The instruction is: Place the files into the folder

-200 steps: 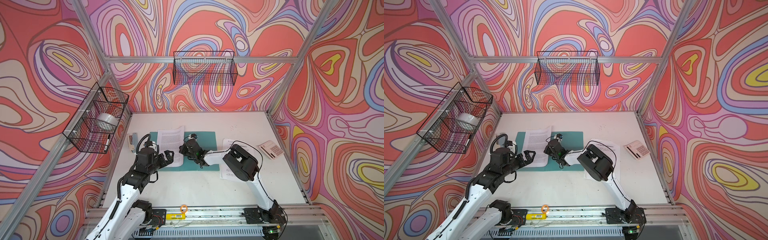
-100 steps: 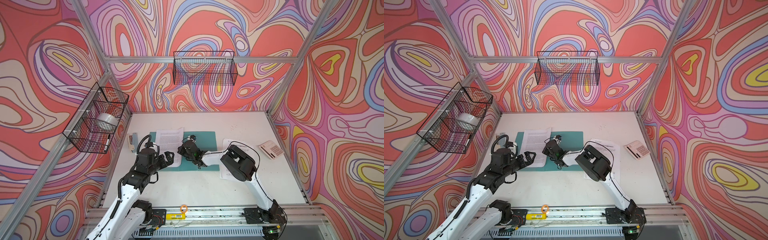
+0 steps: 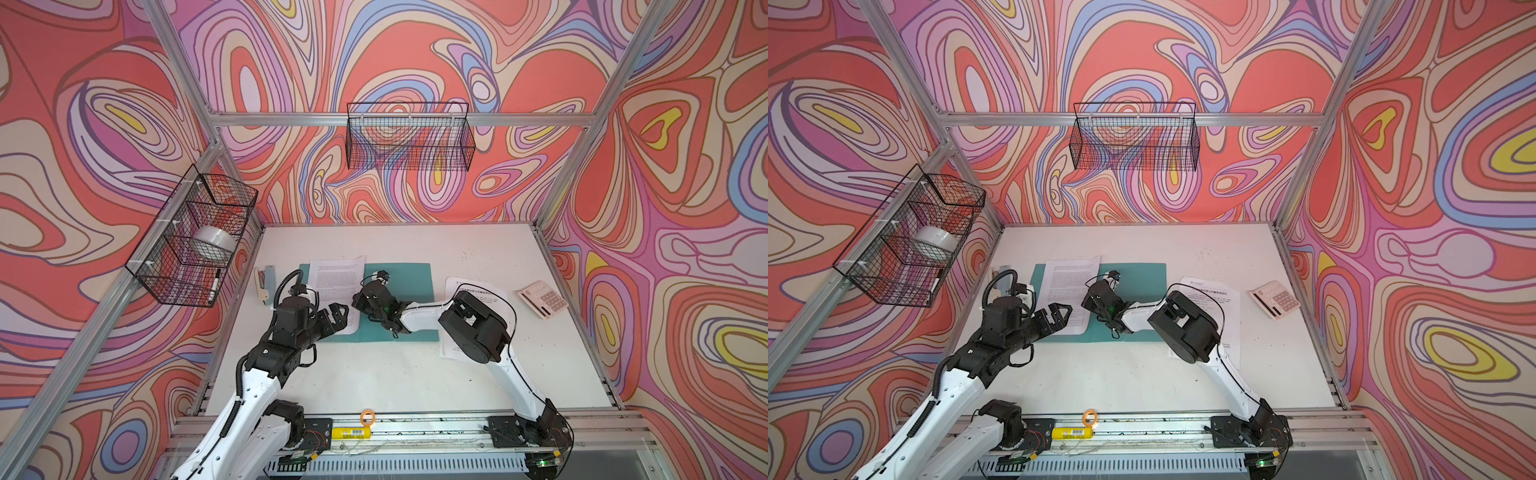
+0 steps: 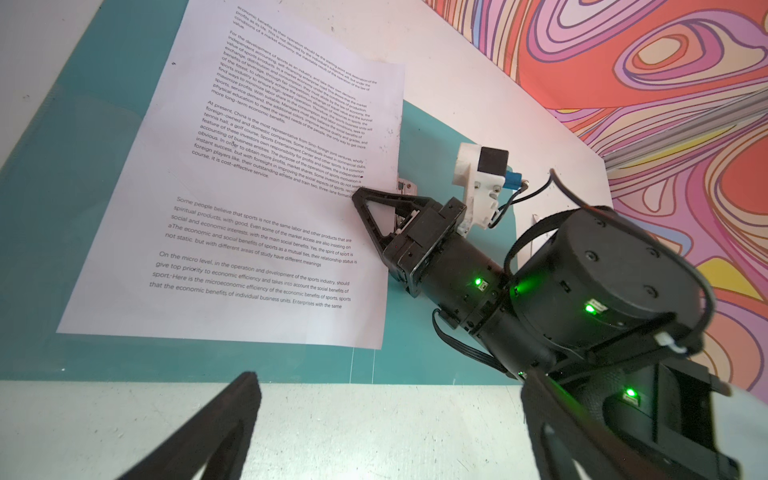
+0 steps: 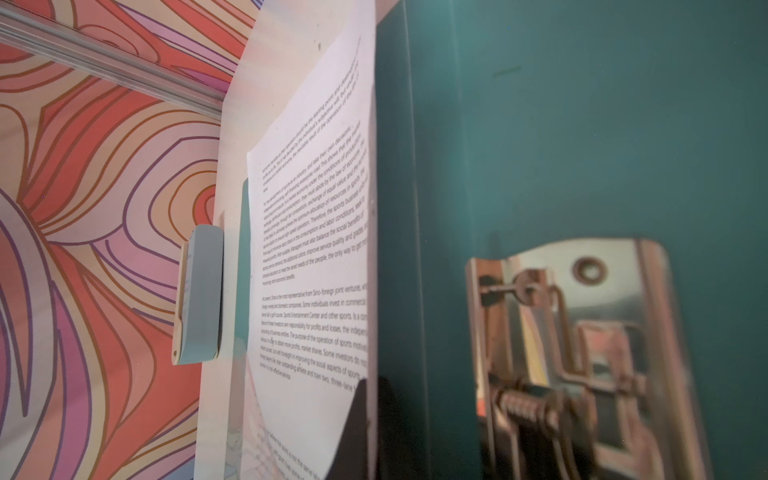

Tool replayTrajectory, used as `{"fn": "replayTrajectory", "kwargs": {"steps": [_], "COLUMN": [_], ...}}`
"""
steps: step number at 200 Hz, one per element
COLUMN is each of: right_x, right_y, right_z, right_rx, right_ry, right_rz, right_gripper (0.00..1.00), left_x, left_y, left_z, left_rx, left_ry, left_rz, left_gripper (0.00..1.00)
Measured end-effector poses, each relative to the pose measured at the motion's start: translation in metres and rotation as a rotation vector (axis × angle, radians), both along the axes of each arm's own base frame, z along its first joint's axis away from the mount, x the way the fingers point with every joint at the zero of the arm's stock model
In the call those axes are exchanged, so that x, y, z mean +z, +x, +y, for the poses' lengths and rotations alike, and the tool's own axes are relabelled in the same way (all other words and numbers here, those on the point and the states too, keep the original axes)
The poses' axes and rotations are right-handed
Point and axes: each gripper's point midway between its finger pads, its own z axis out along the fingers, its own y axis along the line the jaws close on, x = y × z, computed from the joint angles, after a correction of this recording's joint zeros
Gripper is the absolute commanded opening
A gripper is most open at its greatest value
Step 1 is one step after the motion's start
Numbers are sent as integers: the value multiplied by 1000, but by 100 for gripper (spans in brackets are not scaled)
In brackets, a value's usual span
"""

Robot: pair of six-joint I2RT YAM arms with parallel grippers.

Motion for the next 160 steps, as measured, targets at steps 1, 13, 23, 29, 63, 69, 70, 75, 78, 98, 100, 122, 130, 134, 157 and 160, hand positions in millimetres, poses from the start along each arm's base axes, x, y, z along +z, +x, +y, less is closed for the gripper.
{"fn": "replayTrajectory", "kwargs": {"steps": [1, 13, 23, 29, 63, 69, 70, 75, 78, 98, 100, 122, 130, 134, 157, 160], "right_x": [0, 0, 0, 1, 4, 4, 4, 5, 5, 4, 4, -1, -1, -1, -1, -1], "right_y": [0, -1, -2, -2, -3, -4, -4, -3, -3, -1, -1, -2, -2, -2, -4, -4], "right_z": [0, 1, 2, 3, 7, 8, 8, 9, 9, 12, 12, 14, 15, 15, 17, 17], "right_rx": [0, 3, 5, 6, 12, 13, 12, 13, 13, 13, 13, 14, 13, 12, 9, 8], "right_ry": [0, -3, -3, -3, 1, 0, -1, 1, 1, 4, 3, -3, -2, -2, -2, -3], "right_rz": [0, 2, 2, 2, -1, 0, 0, -1, -2, -5, -4, 0, 0, 1, 0, 0], "right_gripper": [0, 0, 0, 0, 0, 0, 0, 0, 0, 0, 0, 0, 0, 0, 0, 0], "left_x": [0, 0, -1, -1, -3, -4, -4, -4, -4, -4, -4, -4, -4, -4, -4, -4], "left_y": [0, 0, 0, -1, -1, -1, -1, -1, -1, -1, -1, -1, -1, -1, -2, -2], "left_z": [0, 0, 0, 0, 0, 0, 0, 0, 0, 0, 0, 0, 0, -1, -1, -1], "left_rx": [0, 0, 0, 0, -1, -1, 0, 0, -1, -1, -1, -3, -4, -4, -6, -6], "left_ry": [0, 0, 0, 1, 1, 1, 2, 2, 2, 1, 1, 0, -1, -1, -2, -2], "left_rz": [0, 0, 2, 3, 7, 8, 8, 8, 8, 8, 8, 9, 9, 9, 9, 9], "left_gripper": [98, 98, 98, 98, 97, 97, 97, 97, 97, 97, 97, 97, 97, 97, 97, 97]}}
